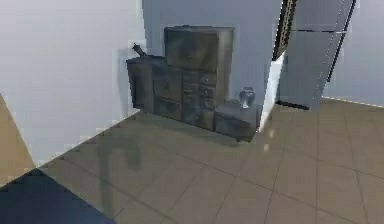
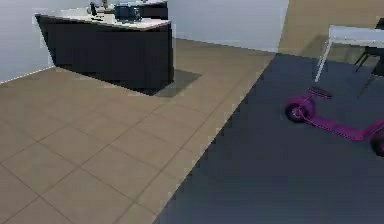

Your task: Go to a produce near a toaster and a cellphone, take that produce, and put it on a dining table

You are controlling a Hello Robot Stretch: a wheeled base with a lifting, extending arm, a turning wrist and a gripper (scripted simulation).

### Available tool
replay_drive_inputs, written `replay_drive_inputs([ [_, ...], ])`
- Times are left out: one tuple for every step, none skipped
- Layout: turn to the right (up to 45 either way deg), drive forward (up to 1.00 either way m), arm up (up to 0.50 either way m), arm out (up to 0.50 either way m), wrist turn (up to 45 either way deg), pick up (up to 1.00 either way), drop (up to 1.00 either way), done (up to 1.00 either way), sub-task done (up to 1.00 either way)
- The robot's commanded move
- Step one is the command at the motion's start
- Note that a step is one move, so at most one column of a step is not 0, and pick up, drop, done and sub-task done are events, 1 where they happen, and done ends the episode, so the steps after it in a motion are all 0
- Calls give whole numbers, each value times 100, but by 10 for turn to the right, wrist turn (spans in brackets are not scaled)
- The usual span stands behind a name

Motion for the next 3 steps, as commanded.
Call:
replay_drive_inputs([
  [450,0,0,0,0,0,0,0,0],
  [300,0,0,0,0,0,0,0,0],
  [0,100,0,0,0,0,0,0,0],
])
